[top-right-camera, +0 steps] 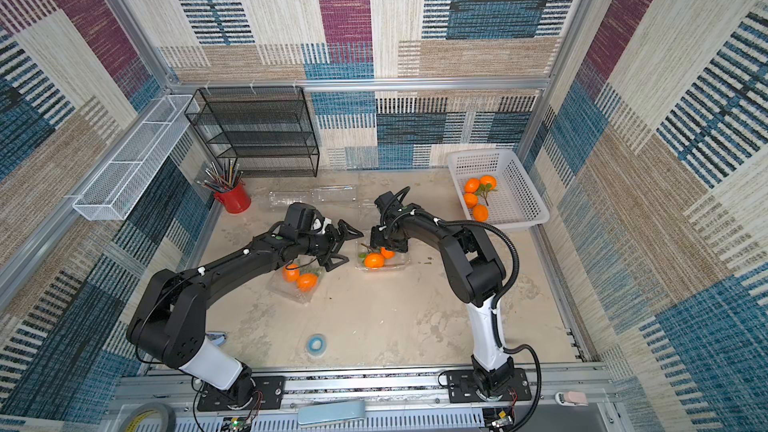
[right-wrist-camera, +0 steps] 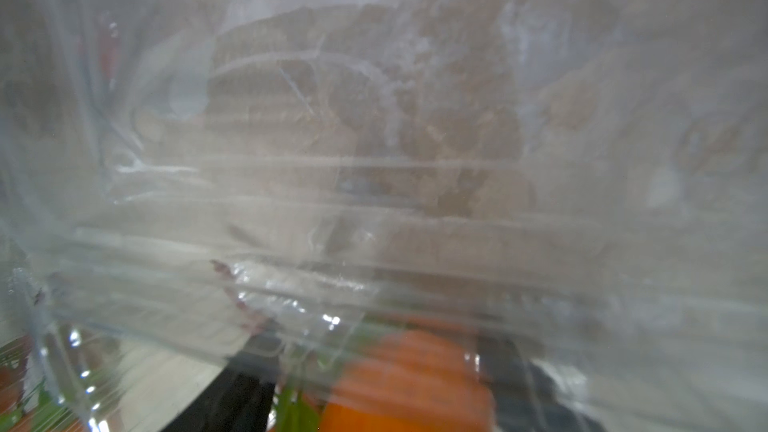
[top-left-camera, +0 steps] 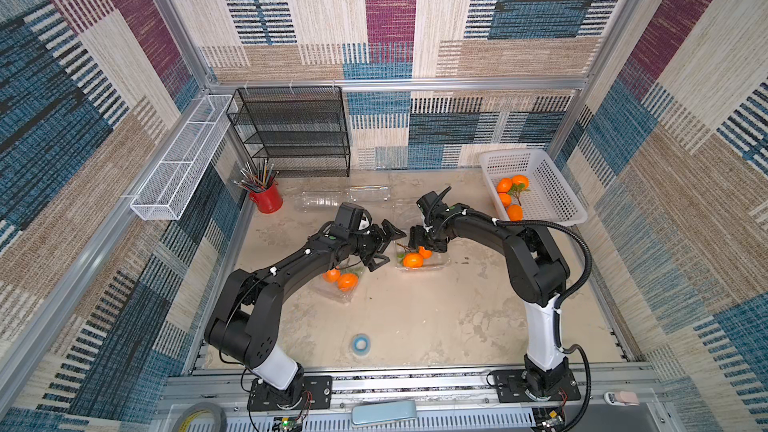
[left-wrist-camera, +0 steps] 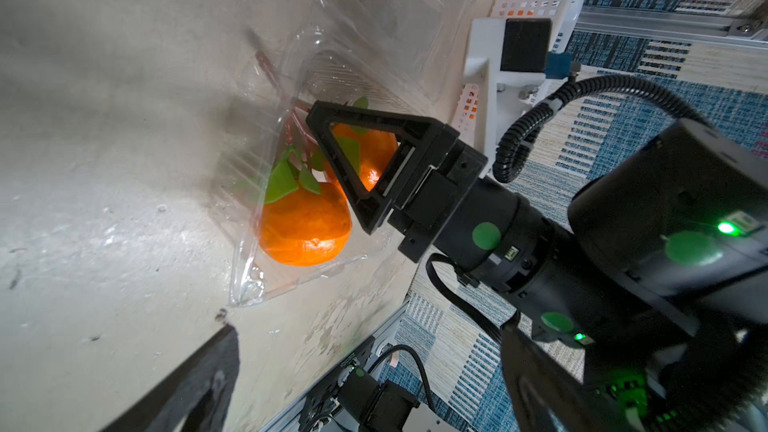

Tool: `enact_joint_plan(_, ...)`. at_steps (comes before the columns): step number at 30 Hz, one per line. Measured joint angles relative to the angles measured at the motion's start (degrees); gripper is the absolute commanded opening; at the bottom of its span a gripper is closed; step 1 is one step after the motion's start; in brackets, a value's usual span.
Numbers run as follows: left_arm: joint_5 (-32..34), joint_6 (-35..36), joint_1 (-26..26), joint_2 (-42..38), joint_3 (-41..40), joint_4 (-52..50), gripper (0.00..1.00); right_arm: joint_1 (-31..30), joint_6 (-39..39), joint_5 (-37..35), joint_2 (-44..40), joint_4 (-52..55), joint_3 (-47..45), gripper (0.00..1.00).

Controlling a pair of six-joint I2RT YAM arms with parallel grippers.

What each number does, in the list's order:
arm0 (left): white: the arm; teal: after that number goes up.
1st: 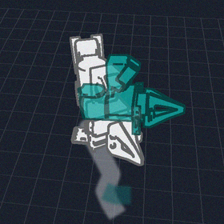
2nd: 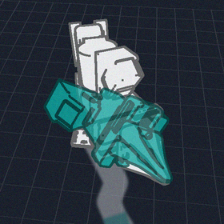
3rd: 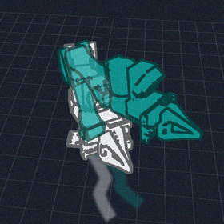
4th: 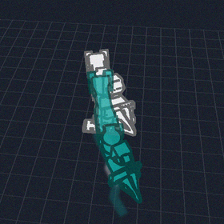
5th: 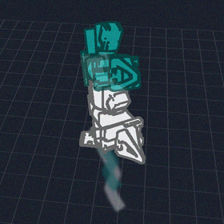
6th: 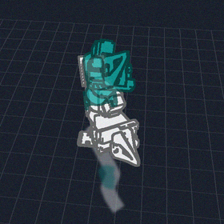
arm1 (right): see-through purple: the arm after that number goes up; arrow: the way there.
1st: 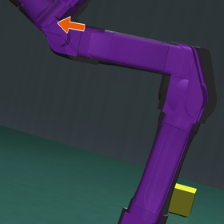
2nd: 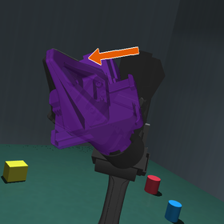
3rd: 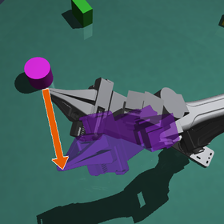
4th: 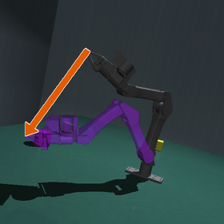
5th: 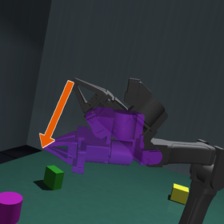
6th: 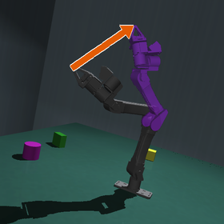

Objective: Take oranges out of containers
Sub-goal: Pick up the orange from the packing box.

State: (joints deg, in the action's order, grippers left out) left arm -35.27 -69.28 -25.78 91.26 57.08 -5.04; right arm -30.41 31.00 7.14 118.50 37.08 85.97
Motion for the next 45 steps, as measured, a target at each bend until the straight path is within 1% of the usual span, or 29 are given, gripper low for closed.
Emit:
enact_joint_plan(5,0.0,-1.0,0.0,-0.3,-0.9,1.0,0.99,0.0,0.0,-0.7,-0.7,0.2,-0.4,0.67)
enact_joint_plan(9,0.3,-1.6,0.0,-0.4,-1.0,1.7,0.99,0.0,0.6,-1.9,-3.5,0.2,-2.3,0.66)
enact_joint_plan(13,0.4,-2.1,0.0,-0.7,-0.9,1.7,0.99,0.0,1.1,-2.7,-4.9,0.1,-2.3,0.65)
enact_joint_plan(21,0.7,-2.3,0.0,-1.0,1.1,1.6,0.99,0.0,1.5,-2.7,-6.4,0.5,0.7,0.65)
enact_joint_plan(27,0.9,-2.3,-0.1,-1.8,3.4,0.9,0.99,0.1,1.9,-2.4,-7.3,0.6,0.8,0.64)
enact_joint_plan(31,2.4,-2.3,-0.2,-2.1,4.7,0.5,0.99,0.5,1.9,-2.1,-8.2,1.0,1.3,0.64)
enact_joint_plan(38,3.7,-2.0,-0.5,-2.1,8.1,-1.9,0.99,3.9,1.9,-1.2,-9.0,1.0,3.2,0.62)
enact_joint_plan(45,4.9,-1.6,-1.0,-1.7,12.0,-4.8,0.99,8.5,1.9,1.0,-7.1,1.9,10.5,0.62)
